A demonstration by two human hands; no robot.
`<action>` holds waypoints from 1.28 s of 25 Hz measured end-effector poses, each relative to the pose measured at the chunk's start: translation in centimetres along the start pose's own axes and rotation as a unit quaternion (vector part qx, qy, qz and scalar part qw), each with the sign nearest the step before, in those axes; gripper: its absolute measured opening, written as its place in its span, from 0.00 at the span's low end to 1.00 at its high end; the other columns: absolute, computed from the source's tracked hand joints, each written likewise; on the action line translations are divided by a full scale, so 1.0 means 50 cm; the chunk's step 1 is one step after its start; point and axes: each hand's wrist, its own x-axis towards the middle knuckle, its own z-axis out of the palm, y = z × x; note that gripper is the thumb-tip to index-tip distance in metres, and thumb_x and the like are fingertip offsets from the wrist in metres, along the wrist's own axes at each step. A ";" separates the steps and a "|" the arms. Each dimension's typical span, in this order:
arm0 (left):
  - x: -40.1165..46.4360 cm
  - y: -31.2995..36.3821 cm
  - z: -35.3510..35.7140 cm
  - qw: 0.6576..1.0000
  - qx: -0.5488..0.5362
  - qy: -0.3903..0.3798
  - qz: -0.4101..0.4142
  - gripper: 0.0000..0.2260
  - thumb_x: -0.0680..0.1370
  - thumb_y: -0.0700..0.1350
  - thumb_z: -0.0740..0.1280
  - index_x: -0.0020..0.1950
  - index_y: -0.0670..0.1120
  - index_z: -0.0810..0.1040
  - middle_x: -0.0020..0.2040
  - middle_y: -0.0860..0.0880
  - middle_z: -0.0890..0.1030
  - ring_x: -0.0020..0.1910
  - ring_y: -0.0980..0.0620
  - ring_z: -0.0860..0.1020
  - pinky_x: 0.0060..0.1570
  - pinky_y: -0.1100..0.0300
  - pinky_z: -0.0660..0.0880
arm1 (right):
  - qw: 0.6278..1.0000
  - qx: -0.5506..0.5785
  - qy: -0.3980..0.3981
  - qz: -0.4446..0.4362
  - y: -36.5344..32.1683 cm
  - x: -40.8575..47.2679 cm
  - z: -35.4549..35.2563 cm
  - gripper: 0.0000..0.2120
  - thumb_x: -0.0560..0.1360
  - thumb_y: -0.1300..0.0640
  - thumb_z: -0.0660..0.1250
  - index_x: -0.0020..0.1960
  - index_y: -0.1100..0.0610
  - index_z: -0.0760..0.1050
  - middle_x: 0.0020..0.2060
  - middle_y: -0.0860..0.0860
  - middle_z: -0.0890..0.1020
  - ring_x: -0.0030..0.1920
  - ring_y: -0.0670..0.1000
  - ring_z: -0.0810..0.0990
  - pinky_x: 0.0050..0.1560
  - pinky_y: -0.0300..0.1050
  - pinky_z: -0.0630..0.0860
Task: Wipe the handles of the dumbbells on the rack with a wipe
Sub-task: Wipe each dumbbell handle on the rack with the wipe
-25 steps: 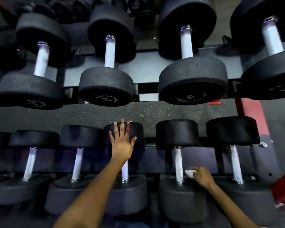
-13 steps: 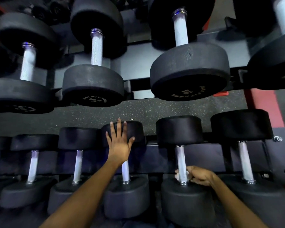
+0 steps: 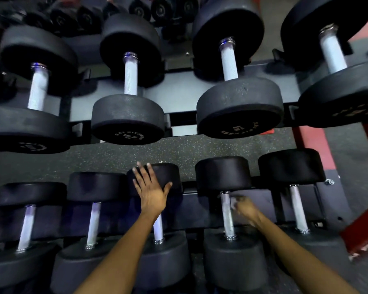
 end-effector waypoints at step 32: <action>0.022 0.036 -0.053 0.980 0.076 -0.169 -0.067 0.44 0.80 0.61 0.58 0.75 0.40 0.29 0.74 0.37 0.27 0.73 0.35 0.29 0.72 0.40 0.37 | 0.918 -0.377 0.023 -0.121 0.062 -0.095 0.036 0.15 0.70 0.61 0.69 0.28 0.54 0.68 0.33 0.53 0.76 0.40 0.45 0.75 0.37 0.41 0.66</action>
